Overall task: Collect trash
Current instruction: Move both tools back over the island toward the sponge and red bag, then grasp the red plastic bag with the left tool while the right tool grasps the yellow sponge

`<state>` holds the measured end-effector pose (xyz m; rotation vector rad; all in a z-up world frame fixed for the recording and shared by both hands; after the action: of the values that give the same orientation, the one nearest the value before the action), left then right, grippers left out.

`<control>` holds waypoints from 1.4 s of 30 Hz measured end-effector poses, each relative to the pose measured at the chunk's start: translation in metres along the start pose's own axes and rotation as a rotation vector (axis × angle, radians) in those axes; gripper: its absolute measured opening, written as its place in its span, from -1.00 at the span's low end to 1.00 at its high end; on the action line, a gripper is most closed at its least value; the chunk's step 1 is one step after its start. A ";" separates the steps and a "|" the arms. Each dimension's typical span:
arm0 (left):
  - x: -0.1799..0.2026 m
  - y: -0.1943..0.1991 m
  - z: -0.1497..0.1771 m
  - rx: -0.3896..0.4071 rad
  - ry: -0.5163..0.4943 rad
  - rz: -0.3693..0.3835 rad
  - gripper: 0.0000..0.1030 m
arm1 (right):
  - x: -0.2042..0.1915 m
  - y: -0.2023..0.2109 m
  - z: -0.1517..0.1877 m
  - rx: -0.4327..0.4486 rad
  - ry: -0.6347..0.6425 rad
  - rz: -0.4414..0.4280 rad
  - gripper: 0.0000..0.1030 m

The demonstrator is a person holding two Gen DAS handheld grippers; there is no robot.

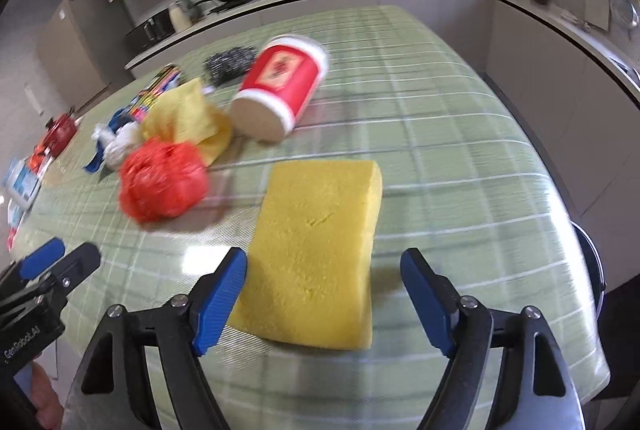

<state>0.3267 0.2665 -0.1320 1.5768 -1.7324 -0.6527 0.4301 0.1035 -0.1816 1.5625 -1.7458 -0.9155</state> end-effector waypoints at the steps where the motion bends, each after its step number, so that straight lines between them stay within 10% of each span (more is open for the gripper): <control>1: 0.001 -0.001 -0.001 0.000 0.002 0.001 0.54 | 0.005 -0.002 -0.003 -0.001 -0.005 0.003 0.45; 25: 0.026 -0.070 -0.037 -0.047 -0.018 0.023 0.72 | 0.003 -0.026 -0.032 -0.025 0.022 -0.001 0.58; 32: 0.027 -0.063 -0.033 -0.018 0.007 0.098 -0.12 | 0.006 -0.026 -0.036 -0.009 0.017 -0.025 0.06; 42: 0.020 -0.028 -0.029 0.030 0.030 0.146 -0.28 | 0.006 -0.003 -0.039 0.033 -0.024 -0.065 -0.01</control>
<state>0.3669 0.2455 -0.1316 1.4559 -1.8226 -0.5305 0.4630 0.0938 -0.1613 1.6440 -1.7443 -0.9447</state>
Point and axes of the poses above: each gripper's, at about its wrist camera, not at the fingertips, and y roughly against the way its jaws point, x to its right, z to its underside, the point moved 9 cm from there along -y, roughly the way its jaws point, and after that the axes turned 11 degrees about z, right-handed, at the moved point
